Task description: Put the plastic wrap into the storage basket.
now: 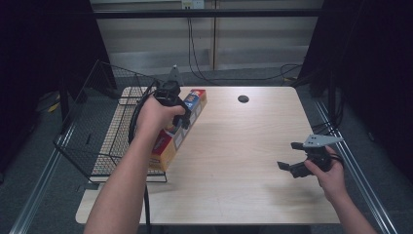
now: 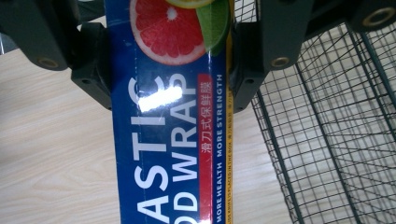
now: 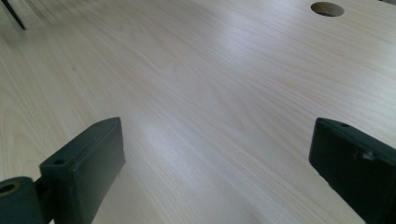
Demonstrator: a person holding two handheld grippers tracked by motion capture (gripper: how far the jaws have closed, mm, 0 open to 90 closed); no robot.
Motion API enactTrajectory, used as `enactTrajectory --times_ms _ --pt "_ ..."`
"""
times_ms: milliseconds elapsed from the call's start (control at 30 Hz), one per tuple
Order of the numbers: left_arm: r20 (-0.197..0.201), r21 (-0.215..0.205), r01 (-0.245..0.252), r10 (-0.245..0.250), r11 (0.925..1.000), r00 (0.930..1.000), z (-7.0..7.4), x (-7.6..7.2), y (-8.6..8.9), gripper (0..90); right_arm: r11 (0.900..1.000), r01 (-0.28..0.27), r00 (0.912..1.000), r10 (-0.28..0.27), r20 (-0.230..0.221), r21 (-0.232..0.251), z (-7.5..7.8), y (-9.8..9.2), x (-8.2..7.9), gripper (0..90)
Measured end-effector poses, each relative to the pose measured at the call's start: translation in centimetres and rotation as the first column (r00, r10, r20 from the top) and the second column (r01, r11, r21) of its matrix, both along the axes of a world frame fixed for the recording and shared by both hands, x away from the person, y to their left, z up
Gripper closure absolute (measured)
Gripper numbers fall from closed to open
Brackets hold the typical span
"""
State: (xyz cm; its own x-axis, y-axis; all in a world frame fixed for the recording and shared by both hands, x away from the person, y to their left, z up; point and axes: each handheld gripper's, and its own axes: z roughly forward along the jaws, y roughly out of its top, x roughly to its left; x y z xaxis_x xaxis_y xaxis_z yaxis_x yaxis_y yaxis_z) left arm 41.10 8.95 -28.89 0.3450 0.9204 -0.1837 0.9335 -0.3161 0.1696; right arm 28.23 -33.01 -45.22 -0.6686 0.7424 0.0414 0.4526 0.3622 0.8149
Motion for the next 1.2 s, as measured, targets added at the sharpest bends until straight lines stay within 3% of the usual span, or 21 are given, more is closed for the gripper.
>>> enactTrajectory --times_ms 1200 --pt "0.05 0.015 -0.098 0.097 0.9951 0.994 3.9 0.1 4.9 44.1 1.0 -0.015 0.9998 0.015 -0.011 -0.004 -0.1 0.3 0.1 3.3"
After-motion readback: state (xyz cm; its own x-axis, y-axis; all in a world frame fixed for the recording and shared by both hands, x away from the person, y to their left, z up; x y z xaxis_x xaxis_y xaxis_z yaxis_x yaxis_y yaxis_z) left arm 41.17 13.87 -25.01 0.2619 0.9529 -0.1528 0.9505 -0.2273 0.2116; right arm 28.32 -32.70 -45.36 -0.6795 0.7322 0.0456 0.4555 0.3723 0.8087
